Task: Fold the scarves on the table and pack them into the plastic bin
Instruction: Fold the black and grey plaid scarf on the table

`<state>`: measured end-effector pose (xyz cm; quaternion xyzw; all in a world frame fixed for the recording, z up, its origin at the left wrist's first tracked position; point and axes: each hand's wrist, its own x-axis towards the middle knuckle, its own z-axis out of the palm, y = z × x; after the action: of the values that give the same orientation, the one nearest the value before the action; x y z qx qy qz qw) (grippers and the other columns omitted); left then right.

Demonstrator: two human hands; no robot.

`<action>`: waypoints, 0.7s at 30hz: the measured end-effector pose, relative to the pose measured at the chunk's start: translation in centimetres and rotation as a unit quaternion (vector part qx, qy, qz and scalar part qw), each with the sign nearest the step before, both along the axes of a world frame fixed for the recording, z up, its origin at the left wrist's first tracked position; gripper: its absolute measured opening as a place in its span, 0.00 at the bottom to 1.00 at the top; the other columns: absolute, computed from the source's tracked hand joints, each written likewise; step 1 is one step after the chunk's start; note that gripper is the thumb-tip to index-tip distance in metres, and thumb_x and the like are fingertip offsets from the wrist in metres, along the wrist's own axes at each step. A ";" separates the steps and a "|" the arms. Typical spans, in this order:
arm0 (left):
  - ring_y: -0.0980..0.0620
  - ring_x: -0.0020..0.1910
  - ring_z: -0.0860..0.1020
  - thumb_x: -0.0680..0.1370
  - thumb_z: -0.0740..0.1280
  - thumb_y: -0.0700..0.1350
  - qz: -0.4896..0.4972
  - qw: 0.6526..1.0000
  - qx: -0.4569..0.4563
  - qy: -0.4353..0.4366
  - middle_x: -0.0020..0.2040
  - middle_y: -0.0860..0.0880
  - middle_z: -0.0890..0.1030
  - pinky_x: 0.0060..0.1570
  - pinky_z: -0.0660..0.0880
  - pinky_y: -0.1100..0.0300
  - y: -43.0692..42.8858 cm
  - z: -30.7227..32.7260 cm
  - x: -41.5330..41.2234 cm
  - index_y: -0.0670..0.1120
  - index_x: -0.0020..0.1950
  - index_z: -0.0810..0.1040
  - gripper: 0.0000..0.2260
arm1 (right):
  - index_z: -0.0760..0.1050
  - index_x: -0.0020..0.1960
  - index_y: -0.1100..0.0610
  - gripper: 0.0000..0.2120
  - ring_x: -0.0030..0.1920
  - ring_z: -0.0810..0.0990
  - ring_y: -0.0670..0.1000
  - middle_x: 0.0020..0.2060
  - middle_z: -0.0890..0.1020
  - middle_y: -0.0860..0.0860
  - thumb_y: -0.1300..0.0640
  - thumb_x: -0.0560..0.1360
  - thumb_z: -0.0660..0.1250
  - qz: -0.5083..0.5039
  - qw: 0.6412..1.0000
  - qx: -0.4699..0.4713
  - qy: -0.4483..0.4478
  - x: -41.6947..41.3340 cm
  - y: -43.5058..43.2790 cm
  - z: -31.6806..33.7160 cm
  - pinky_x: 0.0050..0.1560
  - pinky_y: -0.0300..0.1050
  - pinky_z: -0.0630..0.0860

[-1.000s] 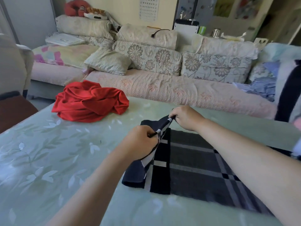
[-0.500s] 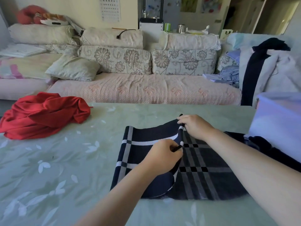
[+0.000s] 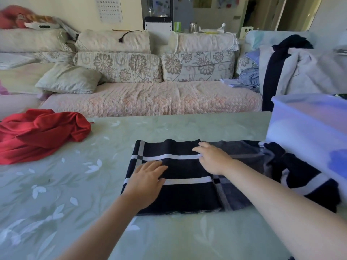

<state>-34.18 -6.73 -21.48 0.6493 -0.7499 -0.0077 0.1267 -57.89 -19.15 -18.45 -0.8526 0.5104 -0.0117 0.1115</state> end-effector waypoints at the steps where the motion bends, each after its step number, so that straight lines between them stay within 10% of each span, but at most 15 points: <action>1: 0.53 0.78 0.55 0.82 0.54 0.58 0.014 1.000 0.016 -0.016 0.78 0.55 0.60 0.75 0.51 0.55 0.3 -0.4 0.7 0.56 0.77 0.61 0.24 | 0.65 0.76 0.48 0.22 0.72 0.66 0.57 0.75 0.62 0.51 0.55 0.83 0.54 0.002 1.000 -0.006 -0.001 0.2 0.9 0.0 0.69 0.55 0.67; 7: 0.52 0.79 0.42 0.69 0.33 0.69 0.031 0.995 0.096 -0.022 0.81 0.53 0.46 0.76 0.39 0.53 2.5 -2.0 1.6 0.58 0.80 0.48 0.40 | 0.57 0.78 0.51 0.25 0.55 0.77 0.57 0.62 0.75 0.54 0.46 0.82 0.52 -0.090 0.990 0.010 0.112 0.4 5.5 0.8 0.51 0.52 0.75; 14: 0.49 0.79 0.40 0.65 0.31 0.71 0.044 0.989 0.130 -0.059 0.81 0.52 0.42 0.77 0.40 0.49 3.7 -1.4 1.5 0.60 0.80 0.43 0.43 | 0.57 0.77 0.43 0.27 0.51 0.78 0.53 0.60 0.78 0.50 0.57 0.81 0.57 -0.089 0.993 0.055 -0.046 -0.5 7.8 1.4 0.49 0.48 0.76; 21: 0.48 0.68 0.67 0.78 0.51 0.67 0.063 0.987 0.101 -0.107 0.68 0.53 0.69 0.65 0.67 0.51 2.8 1.1 1.8 0.58 0.71 0.66 0.25 | 0.68 0.72 0.44 0.23 0.61 0.77 0.52 0.66 0.75 0.46 0.51 0.78 0.63 -0.083 0.992 0.043 0.088 -1.1 8.1 1.4 0.56 0.47 0.73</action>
<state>-32.35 -3.95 -20.42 0.7014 -0.7124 -0.0059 -0.0202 -58.99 -11.04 -17.08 -0.7998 0.5869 0.0756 0.1013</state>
